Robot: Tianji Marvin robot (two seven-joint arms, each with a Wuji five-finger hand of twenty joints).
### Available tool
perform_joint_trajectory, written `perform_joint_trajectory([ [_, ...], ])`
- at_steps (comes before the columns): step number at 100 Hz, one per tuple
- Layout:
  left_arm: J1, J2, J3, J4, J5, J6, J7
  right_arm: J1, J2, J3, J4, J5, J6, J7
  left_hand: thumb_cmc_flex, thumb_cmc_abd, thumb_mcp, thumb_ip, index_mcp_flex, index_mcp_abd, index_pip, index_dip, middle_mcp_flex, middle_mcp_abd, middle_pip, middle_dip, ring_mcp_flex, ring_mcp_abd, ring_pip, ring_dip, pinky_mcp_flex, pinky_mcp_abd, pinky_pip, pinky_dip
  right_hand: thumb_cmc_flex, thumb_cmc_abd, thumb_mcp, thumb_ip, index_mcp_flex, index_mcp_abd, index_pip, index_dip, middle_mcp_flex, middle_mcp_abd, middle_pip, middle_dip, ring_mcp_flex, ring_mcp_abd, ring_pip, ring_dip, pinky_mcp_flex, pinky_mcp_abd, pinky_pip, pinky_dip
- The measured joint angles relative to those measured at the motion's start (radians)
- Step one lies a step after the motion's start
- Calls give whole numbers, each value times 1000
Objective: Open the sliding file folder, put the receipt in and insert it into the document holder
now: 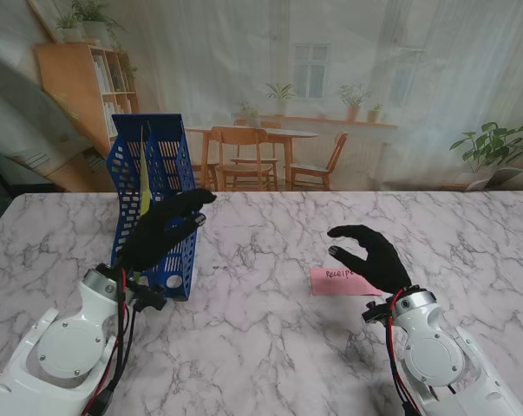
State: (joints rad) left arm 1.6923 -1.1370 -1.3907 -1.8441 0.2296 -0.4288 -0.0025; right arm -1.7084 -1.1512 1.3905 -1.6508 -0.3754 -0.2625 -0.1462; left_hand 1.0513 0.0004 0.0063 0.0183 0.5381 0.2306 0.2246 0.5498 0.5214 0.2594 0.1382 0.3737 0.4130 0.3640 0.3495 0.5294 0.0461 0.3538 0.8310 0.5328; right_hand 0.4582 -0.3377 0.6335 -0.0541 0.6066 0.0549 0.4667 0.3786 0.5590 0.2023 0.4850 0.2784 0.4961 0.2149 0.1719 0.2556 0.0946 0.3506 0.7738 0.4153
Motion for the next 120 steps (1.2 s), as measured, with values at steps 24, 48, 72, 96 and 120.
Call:
perform_joint_trajectory([
  [24,-15,8,-118,-42,53,-113,-3,-3,0,-2,-2,2,-2,0,-15,0,-2,0,-84,-5,-56,-62,-165,-23,-100,-111,-142,-65,-132,-126,-51,-127,-168,-93,0,0,0,0,0,0,0,0,0,0,0,0,0,0,0,0,0,0,0,0],
  [48,-17,7,-187,3,222,-183,141,1,1,-8,-1,-1,2,1,-170,-89,-18,0,-311,39,-213,-234,-395,-2,-160,-307,-311,-106,-195,-247,-78,-226,-356,-224,0,0,0,0,0,0,0,0,0,0,0,0,0,0,0,0,0,0,0,0],
  [72,-34,-14,-182,129,305,-151,293,5,1,-11,0,1,9,3,-224,-172,-6,0,-354,130,-235,-336,-418,35,-165,-345,-320,-106,-189,-272,-77,-236,-291,-235,0,0,0,0,0,0,0,0,0,0,0,0,0,0,0,0,0,0,0,0],
  [96,-85,-23,-117,243,306,-40,347,6,1,-11,0,2,11,3,-228,-172,-10,0,-354,152,-235,-335,-418,46,-164,-338,-320,-106,-157,-272,-77,-236,-259,-233,0,0,0,0,0,0,0,0,0,0,0,0,0,0,0,0,0,0,0,0],
  [120,-133,-33,-58,330,305,31,396,6,1,-11,1,2,10,3,-161,-171,-7,0,-354,153,-235,-311,-418,47,-163,-304,-320,-106,-139,-272,-77,-236,-247,-233,0,0,0,0,0,0,0,0,0,0,0,0,0,0,0,0,0,0,0,0],
])
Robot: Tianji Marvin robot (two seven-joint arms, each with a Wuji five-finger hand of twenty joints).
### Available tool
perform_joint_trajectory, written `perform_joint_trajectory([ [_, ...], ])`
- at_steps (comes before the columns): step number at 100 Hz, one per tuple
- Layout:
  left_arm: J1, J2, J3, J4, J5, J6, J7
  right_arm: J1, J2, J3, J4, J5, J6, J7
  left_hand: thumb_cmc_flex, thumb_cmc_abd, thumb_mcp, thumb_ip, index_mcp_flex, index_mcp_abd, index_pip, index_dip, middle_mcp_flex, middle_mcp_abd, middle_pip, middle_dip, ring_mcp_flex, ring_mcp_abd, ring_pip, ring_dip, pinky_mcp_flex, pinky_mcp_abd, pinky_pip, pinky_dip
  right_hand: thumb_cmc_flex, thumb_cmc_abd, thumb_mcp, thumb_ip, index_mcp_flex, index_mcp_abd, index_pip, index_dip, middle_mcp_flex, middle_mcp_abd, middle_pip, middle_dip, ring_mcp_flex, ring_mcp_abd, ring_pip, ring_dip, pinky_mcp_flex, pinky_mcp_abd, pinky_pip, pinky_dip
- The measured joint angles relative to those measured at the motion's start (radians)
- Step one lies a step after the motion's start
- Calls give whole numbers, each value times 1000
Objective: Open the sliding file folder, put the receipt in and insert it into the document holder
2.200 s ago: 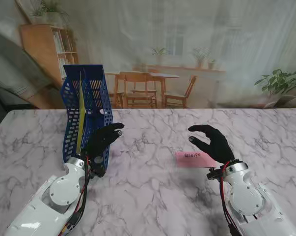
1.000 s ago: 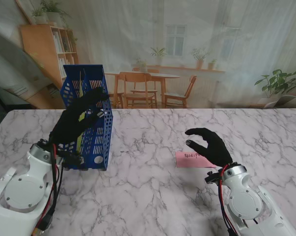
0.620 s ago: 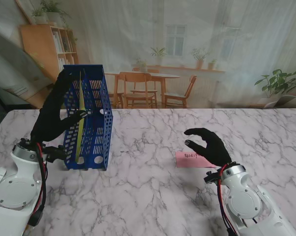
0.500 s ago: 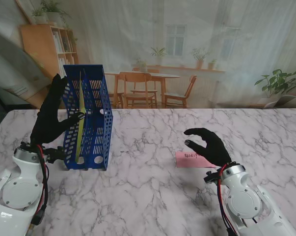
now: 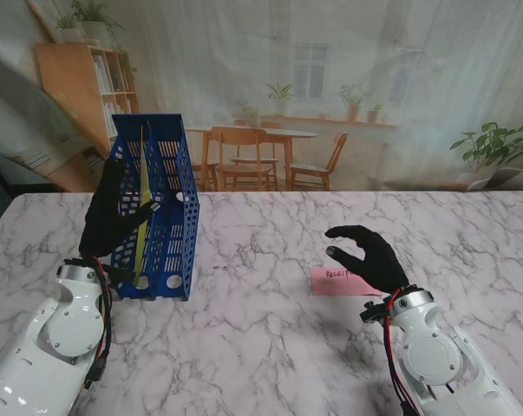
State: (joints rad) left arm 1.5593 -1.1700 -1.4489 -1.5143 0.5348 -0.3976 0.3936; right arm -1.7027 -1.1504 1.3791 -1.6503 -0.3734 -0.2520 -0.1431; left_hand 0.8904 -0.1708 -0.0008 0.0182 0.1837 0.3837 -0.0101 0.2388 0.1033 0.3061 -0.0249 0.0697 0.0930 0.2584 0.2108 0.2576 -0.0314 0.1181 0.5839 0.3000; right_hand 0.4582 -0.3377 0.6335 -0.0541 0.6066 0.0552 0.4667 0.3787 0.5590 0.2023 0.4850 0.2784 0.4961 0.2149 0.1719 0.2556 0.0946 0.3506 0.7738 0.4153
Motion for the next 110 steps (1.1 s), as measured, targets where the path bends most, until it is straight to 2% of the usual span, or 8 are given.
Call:
perform_joint_trajectory([
  [32,-38,-14,55,85,-18,66,35,1,0,-2,1,0,3,2,63,4,-7,0,0,0,1,2,0,0,0,4,0,0,1,0,0,0,11,0,0,0,0,0,0,0,0,0,0,0,0,0,0,0,0,0,0,0,0,0],
  [41,-38,-18,57,93,-24,73,37,1,0,-3,1,1,5,4,77,32,0,0,0,0,1,2,0,0,0,4,0,0,1,0,0,0,11,0,0,0,0,0,0,0,0,0,0,0,0,0,0,0,0,0,0,0,0,0],
  [57,-34,-20,58,99,-24,78,43,2,0,-4,1,3,7,5,176,60,24,0,0,0,1,3,0,0,0,4,0,-2,6,0,0,-1,11,0,0,0,0,0,0,0,0,0,0,0,0,0,0,0,0,0,0,0,0,0],
  [72,-14,-24,42,95,-24,71,50,2,0,-4,1,5,9,5,241,96,46,0,0,-1,5,3,0,-1,0,9,0,-8,14,0,0,-3,24,9,0,0,0,0,0,0,0,0,0,0,0,0,0,0,0,0,0,0,0,0],
  [95,58,-30,-12,65,-2,21,115,2,0,-5,1,7,9,6,255,108,46,0,0,-1,7,3,1,-1,0,18,1,-8,22,0,0,-4,24,9,0,11,0,0,0,0,0,0,0,0,0,0,0,0,0,0,0,0,-2,0],
  [110,85,-33,-36,65,7,4,134,3,0,-6,2,7,9,8,267,120,46,0,0,-7,12,3,14,-10,3,28,8,-12,24,0,0,-11,38,10,0,11,0,0,0,0,0,0,0,0,0,0,0,0,0,0,0,0,-2,0],
])
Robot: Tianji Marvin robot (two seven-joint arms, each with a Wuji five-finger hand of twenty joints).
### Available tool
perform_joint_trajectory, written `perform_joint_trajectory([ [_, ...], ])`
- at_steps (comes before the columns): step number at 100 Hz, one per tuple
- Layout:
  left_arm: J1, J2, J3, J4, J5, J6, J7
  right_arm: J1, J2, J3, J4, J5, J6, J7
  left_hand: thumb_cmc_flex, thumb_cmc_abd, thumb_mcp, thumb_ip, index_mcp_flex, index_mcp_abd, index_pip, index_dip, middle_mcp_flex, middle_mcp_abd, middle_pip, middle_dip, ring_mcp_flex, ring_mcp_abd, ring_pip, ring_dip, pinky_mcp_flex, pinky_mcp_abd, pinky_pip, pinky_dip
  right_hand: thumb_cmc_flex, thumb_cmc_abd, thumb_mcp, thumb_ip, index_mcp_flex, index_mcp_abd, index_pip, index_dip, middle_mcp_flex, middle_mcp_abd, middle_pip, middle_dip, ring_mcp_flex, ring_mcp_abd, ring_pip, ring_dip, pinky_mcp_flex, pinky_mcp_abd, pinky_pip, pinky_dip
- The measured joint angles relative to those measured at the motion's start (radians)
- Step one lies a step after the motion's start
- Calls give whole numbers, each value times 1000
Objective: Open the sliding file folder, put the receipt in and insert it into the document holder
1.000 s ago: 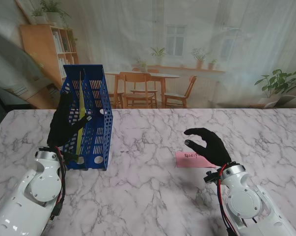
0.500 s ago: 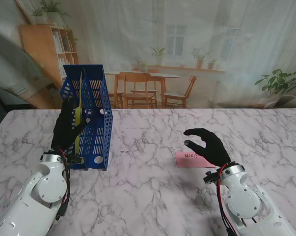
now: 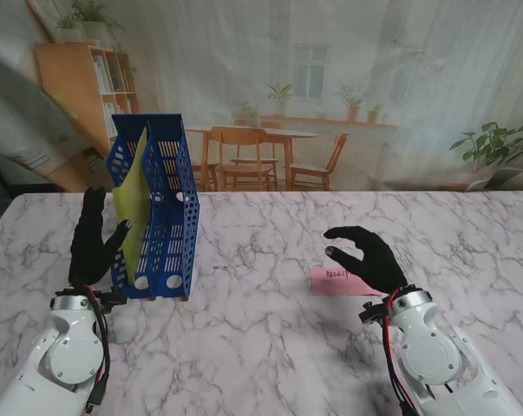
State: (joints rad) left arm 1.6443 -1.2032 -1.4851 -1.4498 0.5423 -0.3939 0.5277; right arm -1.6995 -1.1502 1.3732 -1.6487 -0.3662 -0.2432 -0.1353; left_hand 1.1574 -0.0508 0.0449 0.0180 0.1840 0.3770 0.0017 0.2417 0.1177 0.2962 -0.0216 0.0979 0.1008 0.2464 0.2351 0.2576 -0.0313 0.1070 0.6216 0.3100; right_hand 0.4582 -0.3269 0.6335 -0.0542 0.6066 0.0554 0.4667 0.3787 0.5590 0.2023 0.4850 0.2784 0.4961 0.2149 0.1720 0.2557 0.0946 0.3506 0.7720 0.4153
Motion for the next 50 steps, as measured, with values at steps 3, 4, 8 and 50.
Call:
perform_joint_trajectory([
  [3,2,0,-1,1,0,0,2,0,0,-1,0,0,0,0,13,0,1,0,0,-1,1,0,0,-1,0,1,0,-1,0,0,0,0,0,1,0,0,0,0,0,0,0,0,0,0,0,0,0,0,0,0,0,0,0,0],
  [4,2,0,-2,2,0,0,2,1,0,-1,0,0,0,0,13,0,1,0,0,-1,1,0,0,-1,0,1,0,-1,0,0,0,0,0,1,0,0,0,0,0,0,0,0,0,0,0,0,0,0,0,0,0,0,0,0],
  [8,3,0,-2,5,0,0,4,1,0,-2,1,0,1,1,26,1,1,0,1,-1,4,0,12,-1,3,2,7,-2,1,0,1,-1,5,9,0,0,0,0,0,0,0,0,0,0,0,0,0,0,0,0,0,0,0,0],
  [50,-37,-13,48,95,-89,37,33,7,1,-8,3,1,9,5,52,27,-1,0,53,-2,44,16,137,11,23,39,100,-5,71,23,74,-1,107,49,0,0,0,0,0,0,0,0,0,0,0,0,0,0,0,0,0,0,0,0],
])
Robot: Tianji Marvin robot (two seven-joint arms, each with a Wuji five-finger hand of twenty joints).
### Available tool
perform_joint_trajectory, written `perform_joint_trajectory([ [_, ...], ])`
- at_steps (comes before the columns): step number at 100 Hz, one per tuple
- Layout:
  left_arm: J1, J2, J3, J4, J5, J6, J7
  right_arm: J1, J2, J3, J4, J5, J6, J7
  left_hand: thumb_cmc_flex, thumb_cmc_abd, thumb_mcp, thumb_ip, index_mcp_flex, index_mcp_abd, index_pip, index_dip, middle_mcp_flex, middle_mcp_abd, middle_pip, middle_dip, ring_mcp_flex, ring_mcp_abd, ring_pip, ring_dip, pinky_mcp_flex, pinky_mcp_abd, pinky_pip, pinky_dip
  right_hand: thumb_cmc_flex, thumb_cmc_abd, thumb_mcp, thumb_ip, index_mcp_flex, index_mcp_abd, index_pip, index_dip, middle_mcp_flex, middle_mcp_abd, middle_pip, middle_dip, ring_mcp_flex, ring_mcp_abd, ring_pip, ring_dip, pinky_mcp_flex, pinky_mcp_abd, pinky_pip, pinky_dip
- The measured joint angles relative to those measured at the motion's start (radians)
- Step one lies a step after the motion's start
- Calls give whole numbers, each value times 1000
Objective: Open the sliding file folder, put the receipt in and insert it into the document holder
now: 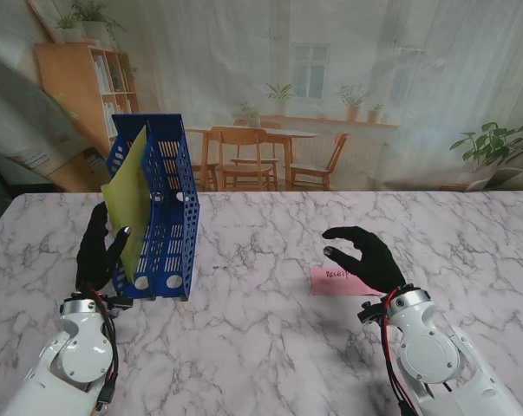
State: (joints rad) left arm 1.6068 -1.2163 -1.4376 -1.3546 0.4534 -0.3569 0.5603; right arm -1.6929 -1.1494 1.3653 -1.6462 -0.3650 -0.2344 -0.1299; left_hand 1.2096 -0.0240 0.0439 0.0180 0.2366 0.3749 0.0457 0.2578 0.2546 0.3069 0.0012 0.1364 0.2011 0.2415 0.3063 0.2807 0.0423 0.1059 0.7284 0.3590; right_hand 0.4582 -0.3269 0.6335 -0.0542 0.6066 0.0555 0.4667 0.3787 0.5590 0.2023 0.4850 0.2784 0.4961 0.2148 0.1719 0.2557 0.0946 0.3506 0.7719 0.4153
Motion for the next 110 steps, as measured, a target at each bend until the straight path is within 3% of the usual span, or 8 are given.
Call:
perform_joint_trajectory([
  [25,-28,-4,24,22,-16,26,-17,0,0,-1,0,1,2,0,11,13,1,-8,13,-29,37,8,89,0,13,34,52,-1,19,7,25,5,48,25,0,0,0,0,0,0,0,0,0,0,0,0,0,0,0,0,0,0,0,0],
  [41,-40,-5,33,32,-2,30,-10,1,0,-1,0,2,4,3,11,14,-14,-9,108,-38,96,40,190,-1,28,53,129,3,43,30,72,15,107,52,0,0,0,0,0,0,0,0,0,0,0,0,0,0,0,0,0,0,0,0],
  [56,-50,-11,36,44,2,22,29,1,0,-2,0,3,5,4,11,4,64,-11,171,-36,141,59,267,-1,40,68,201,6,69,33,123,31,151,63,0,0,0,0,0,0,0,0,0,0,0,0,0,0,0,0,0,0,-5,0],
  [59,-51,-13,36,46,4,19,36,1,0,-2,0,3,5,4,11,-7,88,-29,187,-34,147,69,280,0,39,68,218,12,73,33,137,39,157,72,0,0,0,0,0,0,0,0,0,0,0,0,0,0,0,0,0,0,-5,0],
  [70,-59,-18,37,56,20,8,74,1,0,-3,0,3,7,5,10,-53,146,-42,255,-23,187,100,351,1,56,68,286,18,88,33,201,52,167,73,0,0,0,0,0,0,0,0,0,0,0,0,0,0,0,0,0,0,-6,0],
  [85,-85,-32,55,98,57,-23,224,2,1,-5,0,4,9,7,9,-95,178,-69,315,-37,339,207,383,-14,259,104,381,12,126,33,288,61,197,73,0,0,0,0,0,0,0,0,0,0,0,0,0,0,0,0,0,0,-6,0],
  [94,-103,-47,56,122,76,-61,291,2,1,-5,0,4,9,7,9,-95,178,-69,317,-60,451,221,407,-39,295,115,423,2,137,38,324,61,217,74,0,0,0,0,0,0,0,0,0,0,0,0,0,0,0,0,0,0,-6,0],
  [110,-127,-63,53,129,84,-97,322,2,1,-5,0,4,9,8,9,-95,178,-69,317,-88,565,221,431,-61,302,117,456,-5,147,42,352,60,231,74,0,0,0,0,0,0,0,0,0,0,0,0,0,0,0,0,0,0,-6,0],
])
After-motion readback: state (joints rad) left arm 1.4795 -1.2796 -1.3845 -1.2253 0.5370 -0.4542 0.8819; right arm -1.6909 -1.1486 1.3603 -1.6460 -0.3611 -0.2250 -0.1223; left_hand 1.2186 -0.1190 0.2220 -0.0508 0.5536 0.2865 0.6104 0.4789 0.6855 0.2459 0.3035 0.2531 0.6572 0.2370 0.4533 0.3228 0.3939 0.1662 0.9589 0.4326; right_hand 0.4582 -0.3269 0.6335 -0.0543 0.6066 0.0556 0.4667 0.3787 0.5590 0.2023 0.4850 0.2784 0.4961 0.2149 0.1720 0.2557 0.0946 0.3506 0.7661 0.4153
